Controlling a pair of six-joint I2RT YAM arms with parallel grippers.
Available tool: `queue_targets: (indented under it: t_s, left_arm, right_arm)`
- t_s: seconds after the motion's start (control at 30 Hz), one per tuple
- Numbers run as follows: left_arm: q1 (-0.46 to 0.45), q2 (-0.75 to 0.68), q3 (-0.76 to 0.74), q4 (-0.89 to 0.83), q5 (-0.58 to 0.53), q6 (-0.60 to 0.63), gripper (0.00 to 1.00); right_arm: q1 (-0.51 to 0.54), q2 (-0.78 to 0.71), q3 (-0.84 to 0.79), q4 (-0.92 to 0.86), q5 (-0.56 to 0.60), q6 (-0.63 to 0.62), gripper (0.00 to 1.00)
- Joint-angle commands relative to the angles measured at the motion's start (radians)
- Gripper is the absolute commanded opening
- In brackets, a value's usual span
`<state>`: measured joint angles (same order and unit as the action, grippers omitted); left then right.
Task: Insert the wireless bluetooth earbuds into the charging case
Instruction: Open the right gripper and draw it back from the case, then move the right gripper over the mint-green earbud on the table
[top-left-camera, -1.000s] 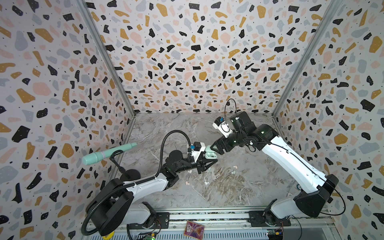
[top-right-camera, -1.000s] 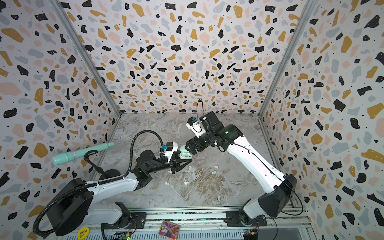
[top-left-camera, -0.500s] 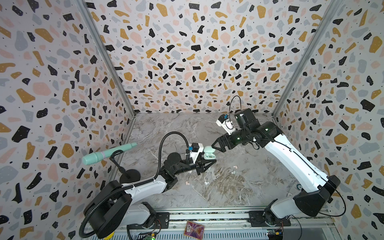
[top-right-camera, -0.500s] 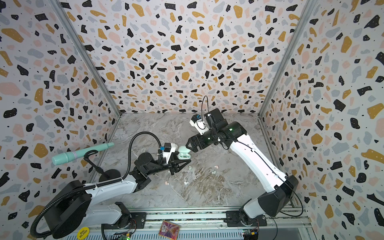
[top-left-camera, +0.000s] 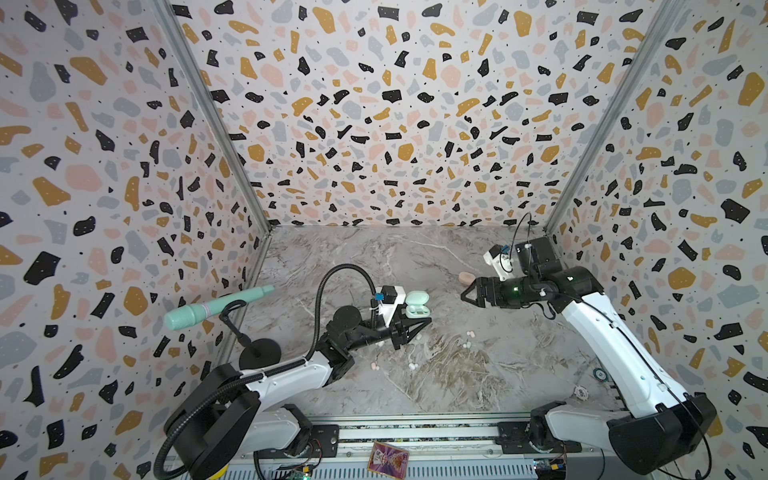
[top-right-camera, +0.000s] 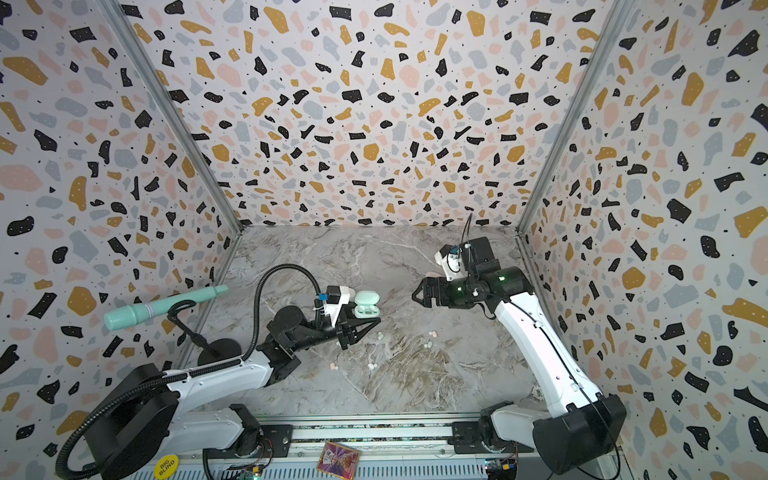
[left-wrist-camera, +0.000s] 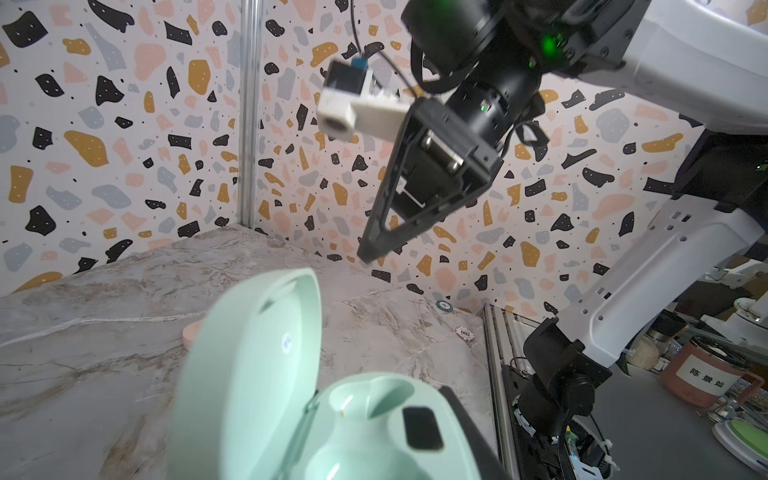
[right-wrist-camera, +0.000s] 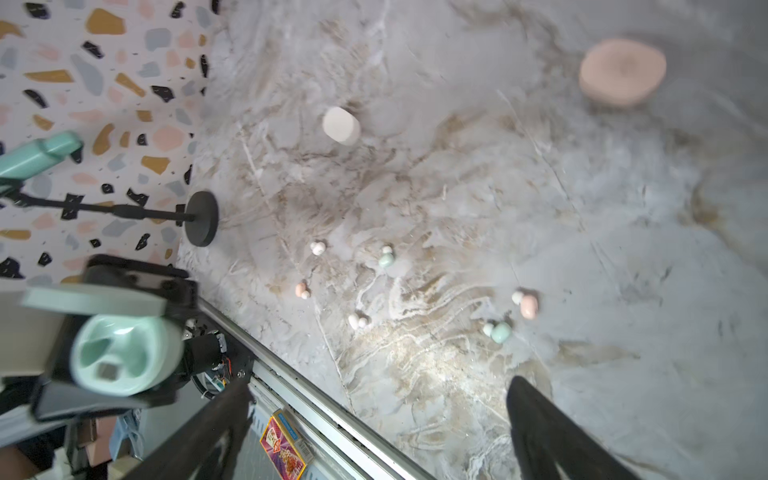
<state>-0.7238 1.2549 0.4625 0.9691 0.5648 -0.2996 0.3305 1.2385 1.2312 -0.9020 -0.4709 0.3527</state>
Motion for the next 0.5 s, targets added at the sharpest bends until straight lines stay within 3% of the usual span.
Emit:
queue_targets:
  t_s: [0.0,0.23,0.47]
  left_arm:
    - [-0.005,-0.018,-0.01,0.041,-0.004,0.015,0.17]
    - [-0.004,0.028,-0.042,0.168,-0.002,-0.007,0.17]
    - [-0.005,0.117,-0.068,0.244,-0.002,0.053,0.17]
  right_arm:
    - [0.001,-0.001,-0.121,0.087,0.042,0.087,0.95]
    - [-0.001,-0.02,-0.338,0.286,0.056,0.203,0.93]
    - [-0.004,-0.008,-0.422,0.378,0.054,0.233,0.93]
